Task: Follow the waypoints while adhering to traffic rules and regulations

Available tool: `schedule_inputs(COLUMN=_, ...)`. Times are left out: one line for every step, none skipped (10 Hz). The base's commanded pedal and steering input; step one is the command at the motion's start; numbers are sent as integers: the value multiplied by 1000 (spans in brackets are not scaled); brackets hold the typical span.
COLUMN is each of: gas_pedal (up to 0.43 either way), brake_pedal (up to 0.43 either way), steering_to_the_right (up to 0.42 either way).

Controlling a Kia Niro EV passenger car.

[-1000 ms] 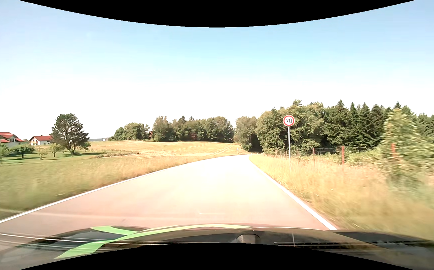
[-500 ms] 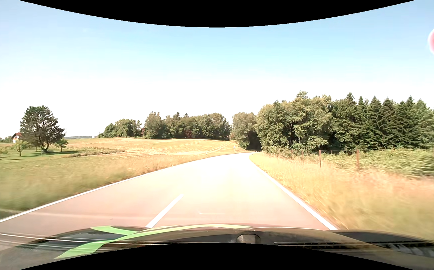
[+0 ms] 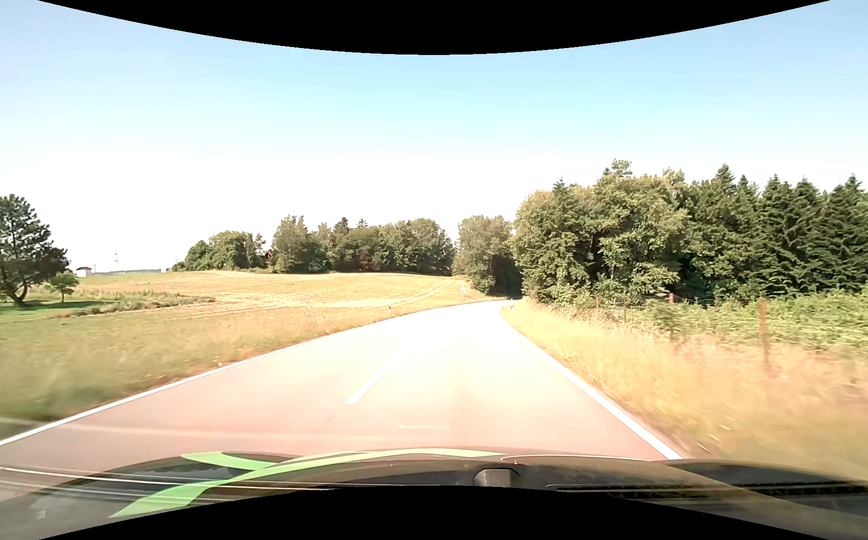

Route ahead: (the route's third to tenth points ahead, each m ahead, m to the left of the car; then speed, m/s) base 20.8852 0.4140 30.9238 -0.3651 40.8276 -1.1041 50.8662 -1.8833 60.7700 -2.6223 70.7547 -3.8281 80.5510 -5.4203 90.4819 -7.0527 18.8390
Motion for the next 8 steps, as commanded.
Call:
schedule_inputs(gas_pedal=0, brake_pedal=0, steering_to_the_right=7)
schedule_inputs(gas_pedal=0, brake_pedal=0, steering_to_the_right=7)
schedule_inputs(gas_pedal=0, brake_pedal=0, steering_to_the_right=7)
schedule_inputs(gas_pedal=0, brake_pedal=0, steering_to_the_right=7)
schedule_inputs(gas_pedal=0, brake_pedal=0, steering_to_the_right=8)
schedule_inputs(gas_pedal=0, brake_pedal=0, steering_to_the_right=11)
schedule_inputs(gas_pedal=20, brake_pedal=0, steering_to_the_right=14)
schedule_inputs(gas_pedal=39, brake_pedal=0, steering_to_the_right=15)
